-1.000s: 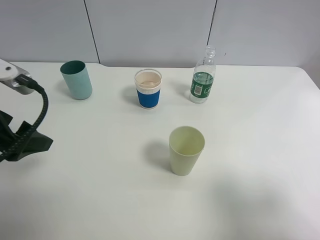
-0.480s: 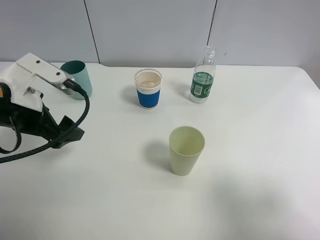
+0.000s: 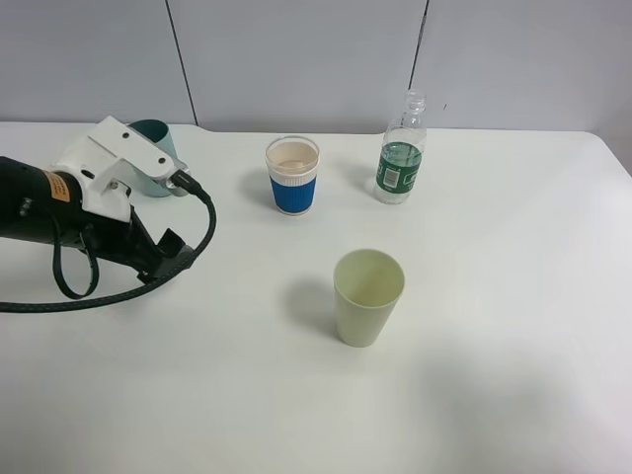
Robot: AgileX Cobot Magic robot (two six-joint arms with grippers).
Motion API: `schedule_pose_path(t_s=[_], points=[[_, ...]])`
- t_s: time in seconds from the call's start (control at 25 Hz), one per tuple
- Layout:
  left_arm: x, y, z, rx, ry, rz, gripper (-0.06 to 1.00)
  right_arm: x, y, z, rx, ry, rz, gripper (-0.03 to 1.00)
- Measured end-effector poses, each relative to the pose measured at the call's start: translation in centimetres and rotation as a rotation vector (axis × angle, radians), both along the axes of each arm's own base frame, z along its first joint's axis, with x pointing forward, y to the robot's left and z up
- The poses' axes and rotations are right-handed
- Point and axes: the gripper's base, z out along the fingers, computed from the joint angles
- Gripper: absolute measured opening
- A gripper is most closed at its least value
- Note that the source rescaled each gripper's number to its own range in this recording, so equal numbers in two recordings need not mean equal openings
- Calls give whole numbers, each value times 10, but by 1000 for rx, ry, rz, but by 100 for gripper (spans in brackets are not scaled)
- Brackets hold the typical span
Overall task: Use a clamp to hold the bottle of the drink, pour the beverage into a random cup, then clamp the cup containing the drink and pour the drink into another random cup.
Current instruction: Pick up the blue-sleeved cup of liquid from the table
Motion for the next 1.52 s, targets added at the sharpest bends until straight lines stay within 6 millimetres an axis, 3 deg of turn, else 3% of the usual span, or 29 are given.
schedule_pose_path(t_s=[0.52,1.04,1.52], points=[[25,-12,-24,-28,-167,-57,100,0,0,0,0,0,0,100],[38,-34,-51,-235,-282,-138,100,0,0,0,0,0,0,100],[47,-38,-79,-369,-389,-143,100,0,0,0,0,0,0,100]])
